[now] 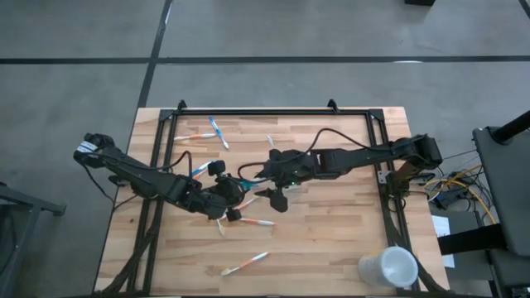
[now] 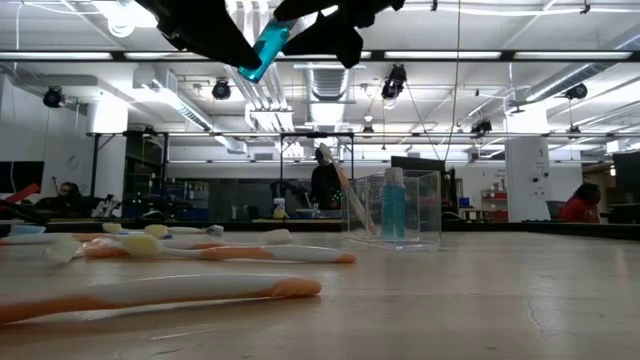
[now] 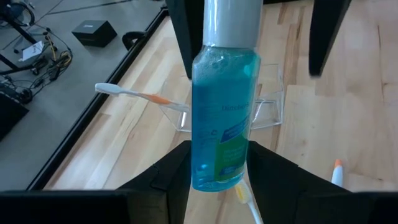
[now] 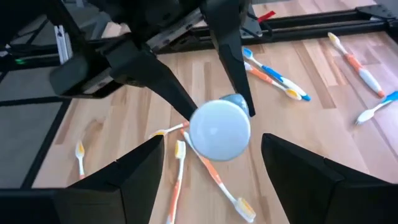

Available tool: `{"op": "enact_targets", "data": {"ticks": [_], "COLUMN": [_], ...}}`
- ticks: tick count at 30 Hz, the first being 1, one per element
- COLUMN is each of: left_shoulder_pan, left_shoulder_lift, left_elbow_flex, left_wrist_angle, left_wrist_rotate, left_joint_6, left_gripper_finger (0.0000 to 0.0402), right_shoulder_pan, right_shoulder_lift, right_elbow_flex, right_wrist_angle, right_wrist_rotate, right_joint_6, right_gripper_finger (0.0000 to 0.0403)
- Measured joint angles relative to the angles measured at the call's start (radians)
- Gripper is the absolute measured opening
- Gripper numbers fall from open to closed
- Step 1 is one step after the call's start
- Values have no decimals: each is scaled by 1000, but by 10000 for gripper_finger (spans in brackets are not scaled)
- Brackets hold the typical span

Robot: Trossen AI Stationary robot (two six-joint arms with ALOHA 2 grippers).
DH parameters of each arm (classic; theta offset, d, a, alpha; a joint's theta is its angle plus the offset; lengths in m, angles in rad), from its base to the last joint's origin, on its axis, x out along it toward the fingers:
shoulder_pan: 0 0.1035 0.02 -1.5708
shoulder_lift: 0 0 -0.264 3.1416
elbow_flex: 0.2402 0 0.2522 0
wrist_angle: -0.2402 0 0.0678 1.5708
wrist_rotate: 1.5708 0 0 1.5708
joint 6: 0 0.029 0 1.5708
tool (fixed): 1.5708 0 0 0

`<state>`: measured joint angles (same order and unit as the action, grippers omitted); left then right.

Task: Pick & Place toothbrushing station
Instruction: Put the mouthwash into the transparent organizer

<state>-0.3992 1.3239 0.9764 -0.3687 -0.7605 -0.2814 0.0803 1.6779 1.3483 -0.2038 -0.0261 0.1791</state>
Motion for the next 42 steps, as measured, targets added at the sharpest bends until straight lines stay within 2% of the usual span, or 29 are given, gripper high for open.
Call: {"op": "enact_targets", "data": {"ticks": [12, 22, 29, 42], "left_shoulder_pan": [1, 2, 2, 1], "left_shoulder_lift": [0, 0, 0, 0], "left_elbow_flex": [0, 0, 0, 0], "left_wrist_angle": [2, 2, 2, 2], "left_wrist_rotate": [0, 0, 0, 4], "left_joint_6": [18, 18, 18, 14], "left_gripper_finger": [153, 153, 153, 153], "right_shoulder_pan": [0, 0, 0, -1], "right_shoulder_lift": [-32, -32, -32, -32], "right_elbow_flex": [2, 2, 2, 2], "right_wrist_angle": [35, 28, 28, 24], "right_wrist_rotate": [1, 2, 2, 6], "right_joint_6": [-22, -23, -23, -26], "right_gripper_finger": [255, 227, 194, 97]}}
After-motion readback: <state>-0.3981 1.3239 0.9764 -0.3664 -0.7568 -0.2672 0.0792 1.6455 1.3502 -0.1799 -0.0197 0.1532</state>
